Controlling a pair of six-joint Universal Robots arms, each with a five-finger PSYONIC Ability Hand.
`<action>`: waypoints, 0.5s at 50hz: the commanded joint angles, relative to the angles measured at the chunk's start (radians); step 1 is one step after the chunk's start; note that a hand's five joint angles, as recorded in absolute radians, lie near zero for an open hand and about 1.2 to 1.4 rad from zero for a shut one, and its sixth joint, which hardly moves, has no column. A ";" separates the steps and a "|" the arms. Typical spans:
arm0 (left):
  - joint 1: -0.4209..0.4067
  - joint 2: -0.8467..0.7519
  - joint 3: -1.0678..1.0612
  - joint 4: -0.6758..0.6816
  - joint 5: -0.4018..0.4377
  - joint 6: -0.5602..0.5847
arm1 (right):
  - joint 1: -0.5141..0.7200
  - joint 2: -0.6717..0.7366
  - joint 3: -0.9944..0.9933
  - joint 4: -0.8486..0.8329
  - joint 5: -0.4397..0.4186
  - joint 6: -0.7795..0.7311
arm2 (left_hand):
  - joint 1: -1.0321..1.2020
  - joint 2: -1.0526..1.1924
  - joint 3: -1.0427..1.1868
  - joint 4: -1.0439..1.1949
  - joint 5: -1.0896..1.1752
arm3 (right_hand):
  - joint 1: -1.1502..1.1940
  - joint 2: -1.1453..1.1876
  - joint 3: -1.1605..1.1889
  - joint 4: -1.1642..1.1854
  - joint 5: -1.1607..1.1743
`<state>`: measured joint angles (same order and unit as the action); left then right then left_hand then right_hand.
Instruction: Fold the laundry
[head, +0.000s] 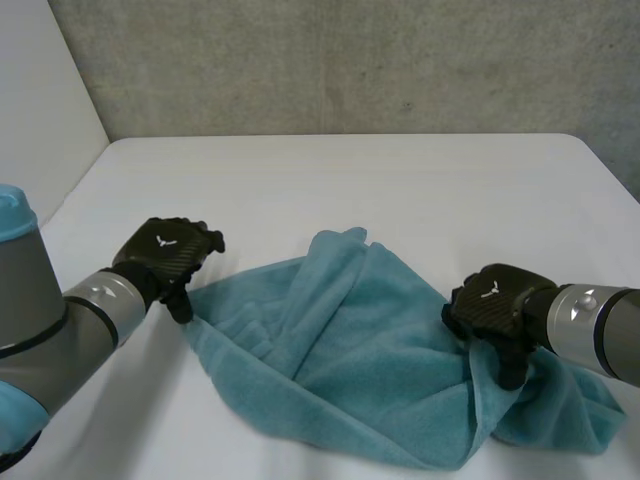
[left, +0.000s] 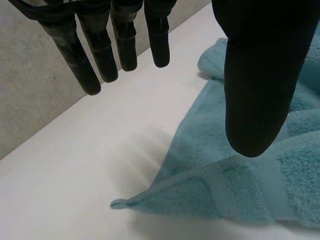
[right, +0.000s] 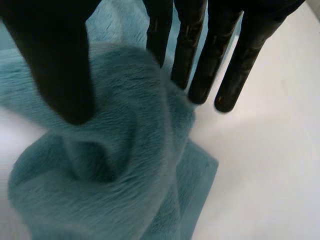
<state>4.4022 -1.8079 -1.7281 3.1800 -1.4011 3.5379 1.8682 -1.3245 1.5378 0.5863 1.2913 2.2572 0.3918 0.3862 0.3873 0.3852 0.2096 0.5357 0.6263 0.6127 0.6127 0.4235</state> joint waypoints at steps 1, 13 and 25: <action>0.046 -0.005 -0.007 -0.020 0.065 0.027 | -0.009 0.002 0.002 -0.014 0.011 0.013 | 0.042 0.048 0.046 0.049 0.050 | 0.856 0.765 0.779 0.779 0.793; 0.089 -0.093 -0.034 -0.040 0.106 0.243 | -0.055 -0.035 -0.001 -0.201 0.020 0.260 | 0.045 0.050 0.049 0.051 0.053 | 0.861 0.770 0.784 0.784 0.798; 0.092 -0.155 -0.025 -0.025 0.096 0.259 | -0.127 -0.055 0.073 -0.257 0.022 0.271 | 0.322 0.328 0.327 0.329 0.330 | 0.861 0.770 0.784 0.784 0.798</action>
<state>4.4953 -1.9336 -1.7586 3.1467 -1.3041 3.8016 1.7595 -1.3771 1.5777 0.3593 1.3059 2.5358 0.4146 0.4116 0.4116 0.4124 0.2388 0.9790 1.1754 1.1806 1.1905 0.9770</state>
